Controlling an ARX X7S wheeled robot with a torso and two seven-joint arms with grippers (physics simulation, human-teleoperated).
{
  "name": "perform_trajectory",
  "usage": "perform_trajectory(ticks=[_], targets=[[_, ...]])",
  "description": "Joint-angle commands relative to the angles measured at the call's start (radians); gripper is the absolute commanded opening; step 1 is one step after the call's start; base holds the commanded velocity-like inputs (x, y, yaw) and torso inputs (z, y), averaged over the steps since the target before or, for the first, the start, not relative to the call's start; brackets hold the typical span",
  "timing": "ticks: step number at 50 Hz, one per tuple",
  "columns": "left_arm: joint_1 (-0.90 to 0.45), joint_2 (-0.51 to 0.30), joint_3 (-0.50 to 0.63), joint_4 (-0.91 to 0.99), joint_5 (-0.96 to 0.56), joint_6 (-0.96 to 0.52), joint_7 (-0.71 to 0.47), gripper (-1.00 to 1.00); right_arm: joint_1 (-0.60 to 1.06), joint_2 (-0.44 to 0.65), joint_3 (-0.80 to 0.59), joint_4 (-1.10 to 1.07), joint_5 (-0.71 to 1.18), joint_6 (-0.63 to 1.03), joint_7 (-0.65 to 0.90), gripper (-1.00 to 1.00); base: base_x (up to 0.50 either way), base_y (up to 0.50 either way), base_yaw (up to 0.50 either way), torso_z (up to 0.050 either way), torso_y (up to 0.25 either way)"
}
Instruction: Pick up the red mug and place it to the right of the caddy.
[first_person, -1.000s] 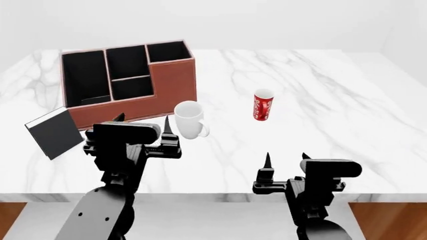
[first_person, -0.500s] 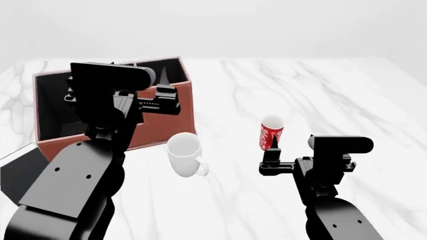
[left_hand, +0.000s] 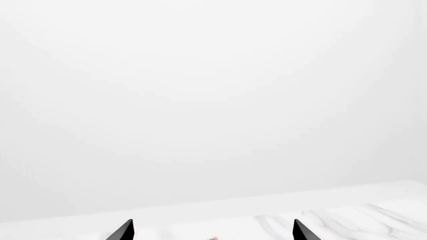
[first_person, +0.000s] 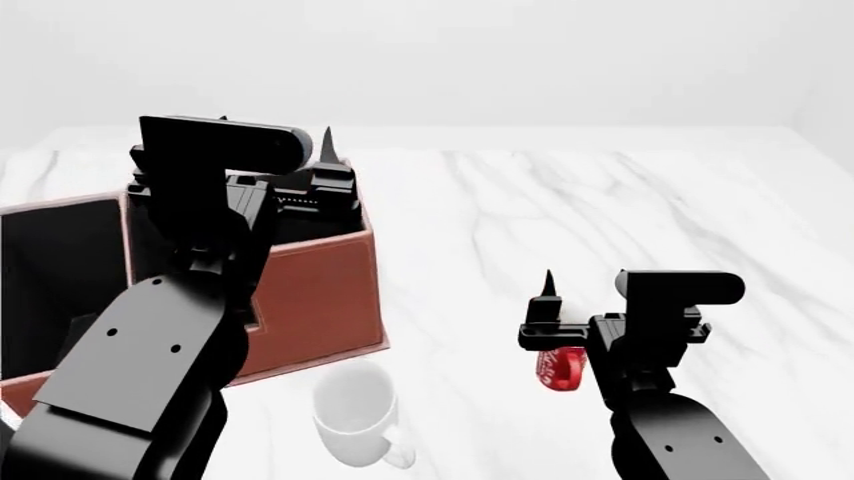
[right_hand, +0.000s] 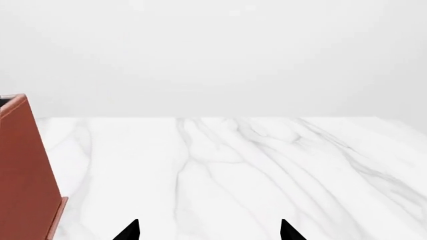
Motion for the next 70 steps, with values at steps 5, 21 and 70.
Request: perform_trajectory(ticks=[5,21,70], targets=[[0.009,-0.011,0.009,-0.010,-0.006,0.016,-0.007,1.00,0.000,0.000,-0.006,0.032,0.011,-0.013,-0.005,1.00,0.50,0.00,0.00,0.000,0.002],[0.009,-0.019,0.010,-0.016,-0.016,0.024,-0.017,1.00,-0.002,0.003,-0.001,0.028,0.021,-0.022,0.005,1.00,0.18,0.00,0.00,0.000,0.001],[0.004,-0.041,0.011,-0.013,-0.050,0.014,-0.043,1.00,-0.502,0.037,0.180,-0.423,0.203,0.255,0.135,1.00,0.00,0.00,0.00,0.000,0.000]])
